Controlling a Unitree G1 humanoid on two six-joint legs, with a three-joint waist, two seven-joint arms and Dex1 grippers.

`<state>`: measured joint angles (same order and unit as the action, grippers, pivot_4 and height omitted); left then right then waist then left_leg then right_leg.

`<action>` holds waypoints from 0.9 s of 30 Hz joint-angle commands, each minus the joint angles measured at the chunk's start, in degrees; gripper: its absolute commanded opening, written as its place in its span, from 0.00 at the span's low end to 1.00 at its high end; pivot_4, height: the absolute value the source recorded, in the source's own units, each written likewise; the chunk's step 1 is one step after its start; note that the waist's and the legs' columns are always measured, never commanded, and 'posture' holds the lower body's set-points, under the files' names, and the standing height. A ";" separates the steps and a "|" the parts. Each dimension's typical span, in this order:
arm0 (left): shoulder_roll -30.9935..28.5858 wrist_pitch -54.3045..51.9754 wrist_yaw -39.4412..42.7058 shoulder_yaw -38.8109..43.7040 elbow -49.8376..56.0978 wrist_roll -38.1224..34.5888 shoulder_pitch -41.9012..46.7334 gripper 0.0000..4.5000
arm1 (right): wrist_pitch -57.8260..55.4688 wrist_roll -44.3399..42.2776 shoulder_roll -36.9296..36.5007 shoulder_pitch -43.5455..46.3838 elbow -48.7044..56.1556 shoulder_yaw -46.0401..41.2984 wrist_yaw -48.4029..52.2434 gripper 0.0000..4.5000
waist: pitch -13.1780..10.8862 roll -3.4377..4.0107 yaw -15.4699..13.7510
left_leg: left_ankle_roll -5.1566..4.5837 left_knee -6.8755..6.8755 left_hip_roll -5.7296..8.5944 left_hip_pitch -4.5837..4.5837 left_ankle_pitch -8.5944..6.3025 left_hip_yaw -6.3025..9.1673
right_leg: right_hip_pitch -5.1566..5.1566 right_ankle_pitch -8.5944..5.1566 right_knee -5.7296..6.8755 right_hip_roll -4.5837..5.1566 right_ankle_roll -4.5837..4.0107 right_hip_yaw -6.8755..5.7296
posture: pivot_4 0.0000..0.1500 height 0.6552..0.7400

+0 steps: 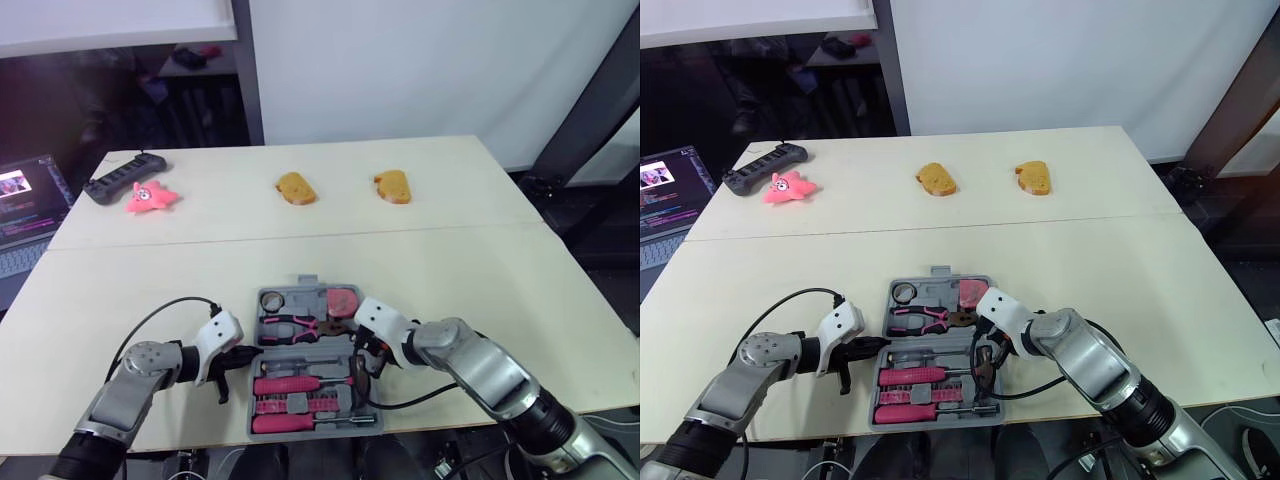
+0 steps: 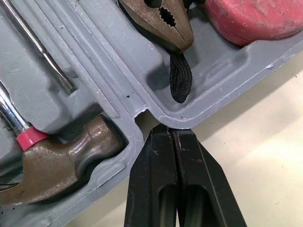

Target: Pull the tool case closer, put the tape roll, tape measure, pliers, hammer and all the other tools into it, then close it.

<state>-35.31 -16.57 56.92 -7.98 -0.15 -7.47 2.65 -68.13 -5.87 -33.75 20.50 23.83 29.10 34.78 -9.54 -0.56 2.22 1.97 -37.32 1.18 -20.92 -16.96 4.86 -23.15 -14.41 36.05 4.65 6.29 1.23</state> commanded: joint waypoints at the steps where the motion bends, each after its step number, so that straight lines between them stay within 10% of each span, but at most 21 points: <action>1: 1.12 -0.28 0.00 -3.54 -0.77 1.05 -1.28 0.01 | 2.01 -1.07 2.02 0.86 0.89 1.62 0.37 0.00 | 0.01 0.01 0.00 | 0.00 0.00 0.00 0.00 0.00 0.00 | 0.00 0.00 0.00 0.00 0.00 0.00 | 1.00 1.00; 27: -4.16 -2.88 0.93 4.84 -1.15 -4.18 -1.27 0.01 | 4.57 -2.68 -7.72 -6.27 4.29 -8.47 2.04 0.00 | 0.07 0.03 -0.90 | 0.00 0.09 0.01 -0.15 0.00 0.00 | -0.16 -0.02 -0.04 0.02 0.01 0.01 | 1.00 1.00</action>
<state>-36.93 -17.03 57.50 -6.83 -0.96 -10.60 2.56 -64.51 -7.81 -40.10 15.21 26.35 24.30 36.32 -9.47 -0.52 1.33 1.98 -37.23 1.18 -21.22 -16.96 4.86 -23.47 -14.42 36.02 4.66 6.29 1.24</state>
